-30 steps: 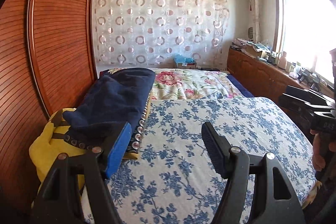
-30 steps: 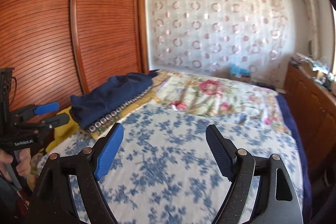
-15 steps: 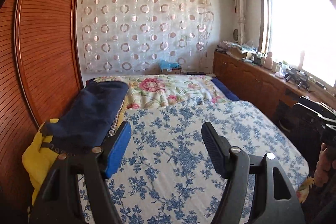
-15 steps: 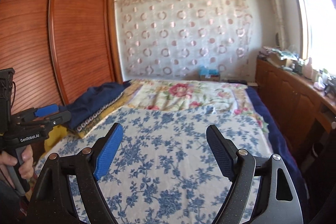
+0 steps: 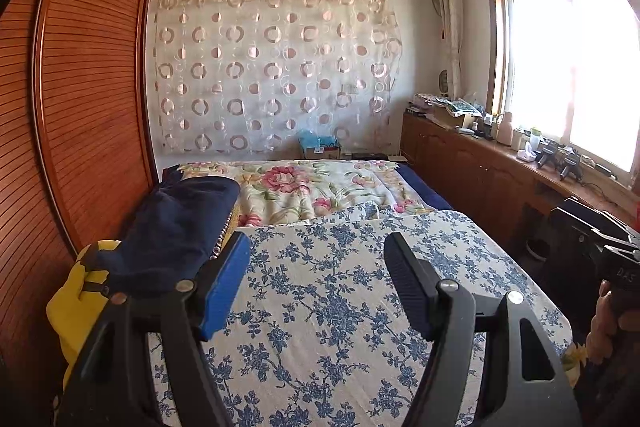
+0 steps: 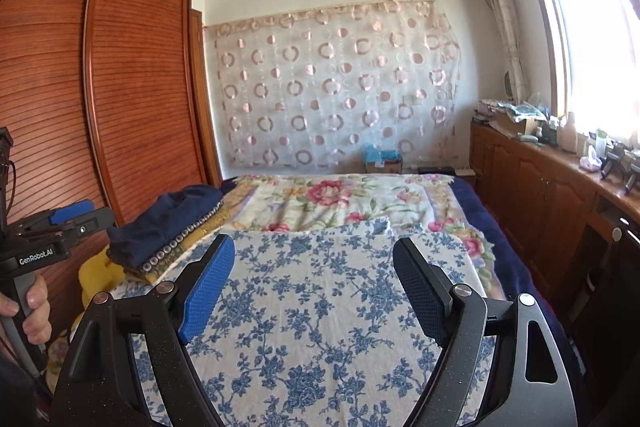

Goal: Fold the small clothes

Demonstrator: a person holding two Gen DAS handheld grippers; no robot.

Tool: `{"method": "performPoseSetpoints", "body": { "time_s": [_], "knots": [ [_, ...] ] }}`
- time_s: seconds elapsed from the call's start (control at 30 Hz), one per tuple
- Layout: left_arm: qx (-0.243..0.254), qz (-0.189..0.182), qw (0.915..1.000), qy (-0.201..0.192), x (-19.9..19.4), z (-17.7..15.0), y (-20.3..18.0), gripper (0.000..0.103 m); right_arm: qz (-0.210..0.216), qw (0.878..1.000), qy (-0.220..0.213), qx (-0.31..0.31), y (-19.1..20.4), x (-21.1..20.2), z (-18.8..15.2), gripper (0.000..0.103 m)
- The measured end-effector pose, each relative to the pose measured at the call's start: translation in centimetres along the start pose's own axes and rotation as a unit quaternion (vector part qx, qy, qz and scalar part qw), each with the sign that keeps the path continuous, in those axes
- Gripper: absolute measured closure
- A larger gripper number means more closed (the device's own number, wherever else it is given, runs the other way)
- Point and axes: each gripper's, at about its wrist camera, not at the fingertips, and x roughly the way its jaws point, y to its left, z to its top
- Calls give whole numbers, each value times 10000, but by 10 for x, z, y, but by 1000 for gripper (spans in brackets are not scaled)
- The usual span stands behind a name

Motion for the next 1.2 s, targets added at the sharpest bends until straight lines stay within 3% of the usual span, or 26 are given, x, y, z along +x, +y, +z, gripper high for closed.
{"method": "performPoseSetpoints", "body": {
  "time_s": [1.2],
  "knots": [
    [65, 61, 10000, -24, -5, -3, -1, 34, -58, 10000, -29, -23, -3, -2, 2, 20]
  ]
}}
